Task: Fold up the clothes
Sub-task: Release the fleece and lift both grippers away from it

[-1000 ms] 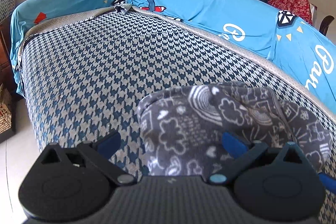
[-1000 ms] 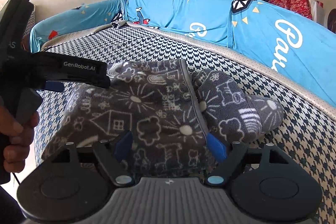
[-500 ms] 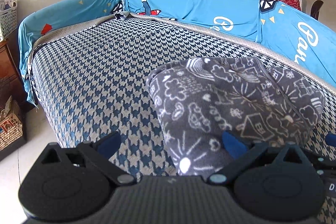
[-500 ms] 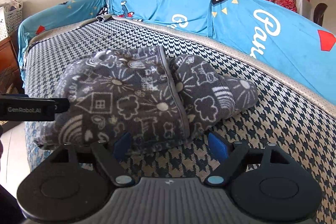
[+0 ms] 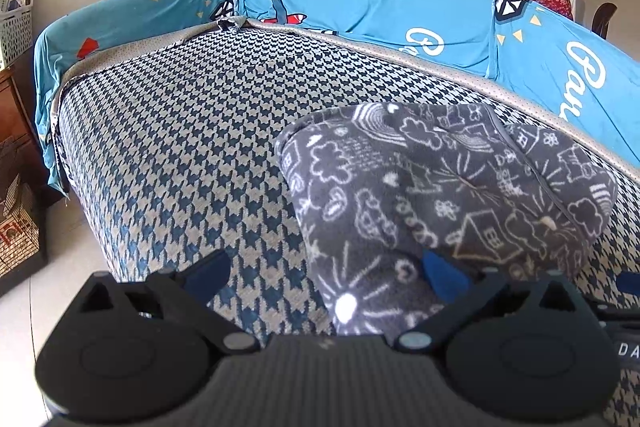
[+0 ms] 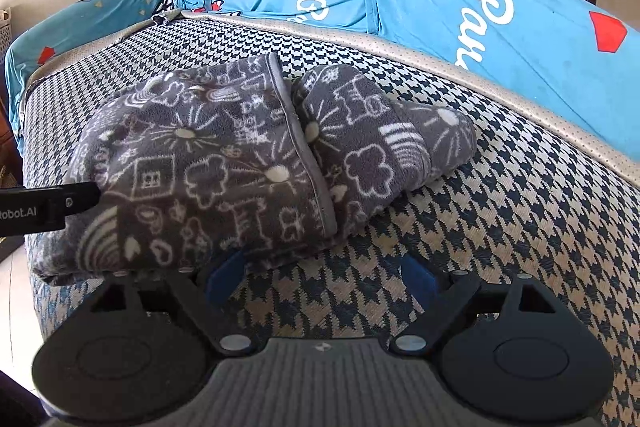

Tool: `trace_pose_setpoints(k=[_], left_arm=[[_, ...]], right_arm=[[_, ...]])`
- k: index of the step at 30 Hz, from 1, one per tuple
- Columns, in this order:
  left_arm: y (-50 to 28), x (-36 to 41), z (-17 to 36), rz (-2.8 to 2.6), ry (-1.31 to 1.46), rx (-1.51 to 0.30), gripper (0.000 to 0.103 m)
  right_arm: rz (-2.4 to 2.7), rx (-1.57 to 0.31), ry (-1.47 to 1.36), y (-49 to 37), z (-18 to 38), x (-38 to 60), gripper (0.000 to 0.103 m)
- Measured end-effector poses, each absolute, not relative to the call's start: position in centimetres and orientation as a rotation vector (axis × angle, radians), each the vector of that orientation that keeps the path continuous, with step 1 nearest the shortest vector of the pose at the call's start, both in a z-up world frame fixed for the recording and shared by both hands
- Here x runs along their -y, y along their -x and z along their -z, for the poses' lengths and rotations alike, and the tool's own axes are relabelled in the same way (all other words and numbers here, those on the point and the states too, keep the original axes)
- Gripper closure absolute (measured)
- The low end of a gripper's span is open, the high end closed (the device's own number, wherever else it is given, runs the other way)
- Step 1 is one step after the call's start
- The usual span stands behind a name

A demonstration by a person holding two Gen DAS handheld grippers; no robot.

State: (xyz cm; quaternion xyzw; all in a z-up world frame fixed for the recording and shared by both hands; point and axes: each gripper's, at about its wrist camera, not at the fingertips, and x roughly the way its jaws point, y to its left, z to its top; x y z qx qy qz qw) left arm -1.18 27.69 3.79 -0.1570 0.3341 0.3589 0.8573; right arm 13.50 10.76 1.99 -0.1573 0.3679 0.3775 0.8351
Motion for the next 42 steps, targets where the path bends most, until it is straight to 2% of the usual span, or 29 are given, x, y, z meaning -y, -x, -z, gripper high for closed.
trace_pose_setpoints(k=[5, 10, 17, 27, 42], left_arm=[[3.0, -26.8, -3.7, -0.734, 0.39, -0.677, 0.0], [4.2, -25.4, -4.2, -0.734, 0.369, -0.671, 0.0], [5.7, -23.5, -4.2, -0.711, 0.326, -0.683, 0.0], [5.6, -21.4, -2.2, -0.703, 0.263, -0.791, 0.0], [4.7, -19.9, -1.6, -0.687, 0.263, -0.855, 0.0]], right_arm=[[-0.808, -0.829, 0.303, -12.4, -3.0, -9.7, 0.01], [-0.782, -0.798, 0.324, -10.8, -4.1, -8.5, 0.003], [-0.728, -0.748, 0.373, -9.0, -4.8, -6.6, 0.003], [-0.712, -0.787, 0.365, -7.9, -4.8, -4.7, 0.002], [-0.707, -0.765, 0.462, -6.8, -4.4, -5.3, 0.003]])
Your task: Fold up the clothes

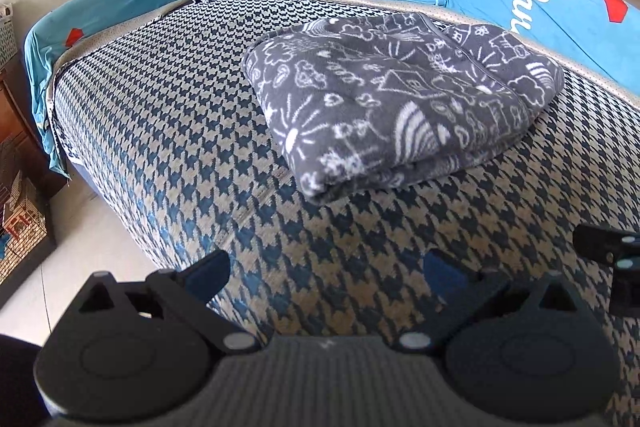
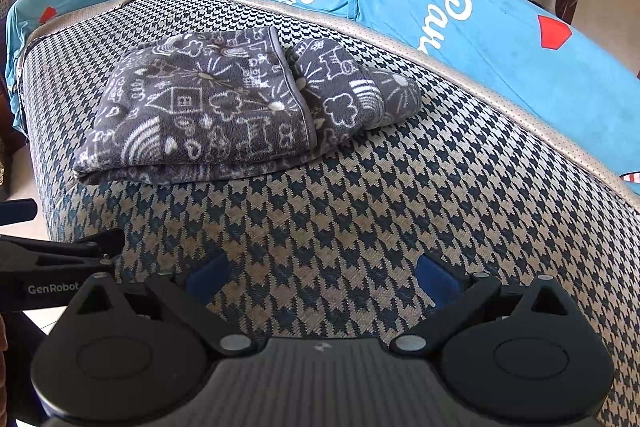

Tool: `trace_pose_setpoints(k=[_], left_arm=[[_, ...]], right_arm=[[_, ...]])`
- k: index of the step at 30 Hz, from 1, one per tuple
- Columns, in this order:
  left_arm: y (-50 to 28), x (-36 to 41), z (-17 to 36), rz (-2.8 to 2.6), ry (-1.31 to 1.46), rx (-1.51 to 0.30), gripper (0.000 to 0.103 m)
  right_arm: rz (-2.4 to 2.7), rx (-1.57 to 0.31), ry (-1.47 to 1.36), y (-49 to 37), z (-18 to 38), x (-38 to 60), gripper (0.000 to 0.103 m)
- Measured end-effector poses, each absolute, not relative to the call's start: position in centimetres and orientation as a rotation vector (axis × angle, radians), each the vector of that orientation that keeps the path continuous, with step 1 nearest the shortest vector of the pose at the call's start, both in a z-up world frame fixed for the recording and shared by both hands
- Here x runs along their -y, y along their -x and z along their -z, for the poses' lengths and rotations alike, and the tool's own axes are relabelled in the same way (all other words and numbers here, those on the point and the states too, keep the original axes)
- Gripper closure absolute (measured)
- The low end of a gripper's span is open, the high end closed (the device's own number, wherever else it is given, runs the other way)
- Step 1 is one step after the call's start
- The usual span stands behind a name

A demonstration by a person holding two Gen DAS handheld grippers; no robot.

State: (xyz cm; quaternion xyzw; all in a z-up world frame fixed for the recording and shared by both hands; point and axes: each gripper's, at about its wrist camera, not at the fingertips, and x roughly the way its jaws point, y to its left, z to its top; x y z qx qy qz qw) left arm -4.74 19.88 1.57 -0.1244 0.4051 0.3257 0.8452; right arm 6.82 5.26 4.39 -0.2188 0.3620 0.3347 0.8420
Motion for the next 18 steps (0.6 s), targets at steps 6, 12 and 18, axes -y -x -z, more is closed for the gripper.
trace_pose_setpoints(k=[6, 12, 18], left_arm=[[5.3, -18.8, -2.1, -0.7, 0.289, -0.865, 0.0], [6.3, -17.5, -2.7, -0.721, 0.306, -0.861, 0.0], [7.1, -16.4, -3.2, -0.741, 0.303, -0.855, 0.0]], right_arm=[[-0.703, -0.763, 0.466, -6.9, -4.5, -5.0, 0.003], [-0.709, -0.78, 0.449, -7.1, -4.4, -4.5, 0.002], [-0.725, -0.8, 0.447, -7.1, -3.9, -4.1, 0.002]])
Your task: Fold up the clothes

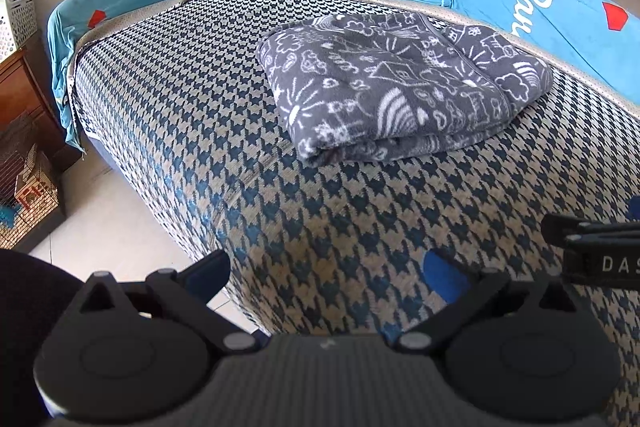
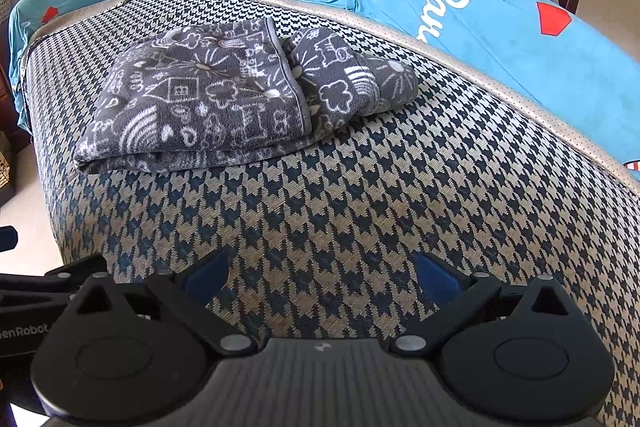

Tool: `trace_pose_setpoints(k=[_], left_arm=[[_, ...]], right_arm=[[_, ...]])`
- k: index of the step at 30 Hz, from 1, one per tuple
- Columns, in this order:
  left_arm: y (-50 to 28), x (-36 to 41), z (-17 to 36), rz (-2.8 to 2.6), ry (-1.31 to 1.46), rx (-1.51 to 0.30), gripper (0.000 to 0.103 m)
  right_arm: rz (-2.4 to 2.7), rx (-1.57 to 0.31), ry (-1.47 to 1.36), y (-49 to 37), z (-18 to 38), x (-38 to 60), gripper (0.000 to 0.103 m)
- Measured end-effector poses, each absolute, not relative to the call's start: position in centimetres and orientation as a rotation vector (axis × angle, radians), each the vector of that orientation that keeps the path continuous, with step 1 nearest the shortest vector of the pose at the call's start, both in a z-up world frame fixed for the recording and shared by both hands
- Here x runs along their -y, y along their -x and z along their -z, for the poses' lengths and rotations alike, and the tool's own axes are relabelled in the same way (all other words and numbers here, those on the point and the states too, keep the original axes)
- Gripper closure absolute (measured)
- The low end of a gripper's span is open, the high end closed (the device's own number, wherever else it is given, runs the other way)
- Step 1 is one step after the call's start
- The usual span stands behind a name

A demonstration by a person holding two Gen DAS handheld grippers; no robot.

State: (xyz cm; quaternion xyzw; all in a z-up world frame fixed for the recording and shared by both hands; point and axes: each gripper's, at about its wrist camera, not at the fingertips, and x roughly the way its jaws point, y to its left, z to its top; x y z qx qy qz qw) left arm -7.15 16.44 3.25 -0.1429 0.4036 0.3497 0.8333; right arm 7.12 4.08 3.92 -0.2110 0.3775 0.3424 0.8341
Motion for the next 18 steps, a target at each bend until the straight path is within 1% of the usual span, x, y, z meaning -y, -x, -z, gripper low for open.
trace_pose_setpoints(k=[11, 18], left_arm=[[7.4, -15.0, -3.9, -0.773, 0.284, -0.859, 0.0], [7.5, -14.6, -4.0, -0.779, 0.287, -0.854, 0.0]], right_arm=[[-0.777, -0.848, 0.41, -7.3, -3.5, -3.4, 0.002], [-0.803, -0.844, 0.393, -7.1, -3.6, -3.0, 0.002]])
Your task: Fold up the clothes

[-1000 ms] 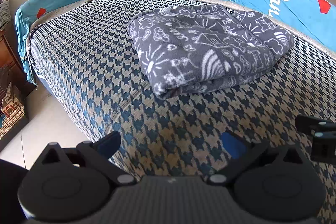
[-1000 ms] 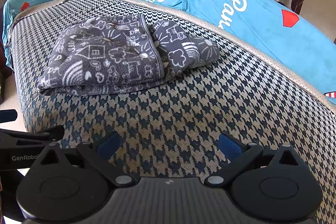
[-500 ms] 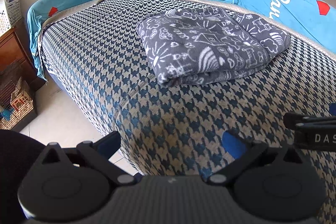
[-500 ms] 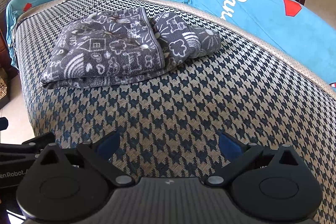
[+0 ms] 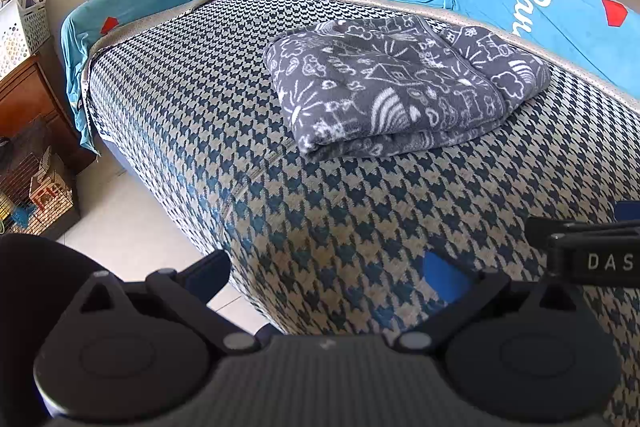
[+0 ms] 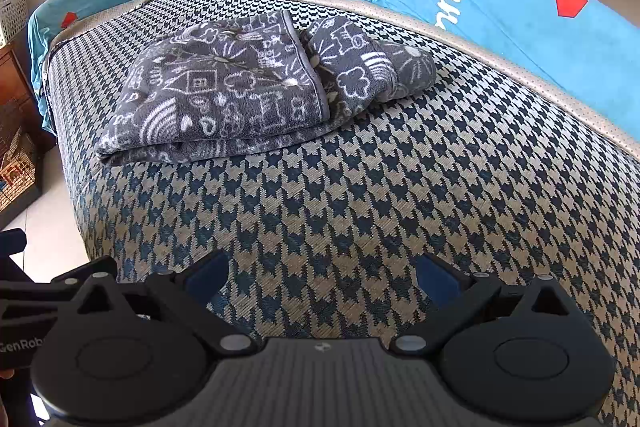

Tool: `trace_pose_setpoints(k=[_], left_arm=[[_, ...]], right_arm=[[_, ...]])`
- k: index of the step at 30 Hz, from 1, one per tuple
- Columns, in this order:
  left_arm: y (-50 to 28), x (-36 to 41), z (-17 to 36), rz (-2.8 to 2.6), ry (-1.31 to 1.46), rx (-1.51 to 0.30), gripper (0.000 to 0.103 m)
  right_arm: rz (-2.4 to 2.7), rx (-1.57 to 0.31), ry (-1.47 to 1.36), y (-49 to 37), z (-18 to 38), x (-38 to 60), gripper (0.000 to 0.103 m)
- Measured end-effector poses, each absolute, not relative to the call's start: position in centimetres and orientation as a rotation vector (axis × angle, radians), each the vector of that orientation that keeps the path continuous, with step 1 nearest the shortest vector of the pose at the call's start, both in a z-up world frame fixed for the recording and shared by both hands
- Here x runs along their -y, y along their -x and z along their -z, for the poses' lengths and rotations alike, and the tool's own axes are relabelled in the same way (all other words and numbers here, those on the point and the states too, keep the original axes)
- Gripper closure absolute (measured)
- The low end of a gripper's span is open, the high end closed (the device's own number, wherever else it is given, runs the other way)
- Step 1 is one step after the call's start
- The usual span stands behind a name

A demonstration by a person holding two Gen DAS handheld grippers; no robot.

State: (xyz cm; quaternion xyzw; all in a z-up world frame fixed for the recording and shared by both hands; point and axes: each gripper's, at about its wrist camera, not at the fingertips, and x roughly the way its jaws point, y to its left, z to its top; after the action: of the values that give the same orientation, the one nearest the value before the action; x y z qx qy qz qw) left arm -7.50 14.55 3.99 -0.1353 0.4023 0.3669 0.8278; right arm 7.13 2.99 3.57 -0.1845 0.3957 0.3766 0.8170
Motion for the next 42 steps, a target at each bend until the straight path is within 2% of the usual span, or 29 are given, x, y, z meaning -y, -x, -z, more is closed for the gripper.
trace_pose_setpoints(k=[42], left_arm=[[7.93, -14.28, -3.75, -0.829, 0.311, -0.878, 0.0]], right_arm=[[-0.817, -0.838, 0.405, -6.96, -3.46, -2.87, 0.002]])
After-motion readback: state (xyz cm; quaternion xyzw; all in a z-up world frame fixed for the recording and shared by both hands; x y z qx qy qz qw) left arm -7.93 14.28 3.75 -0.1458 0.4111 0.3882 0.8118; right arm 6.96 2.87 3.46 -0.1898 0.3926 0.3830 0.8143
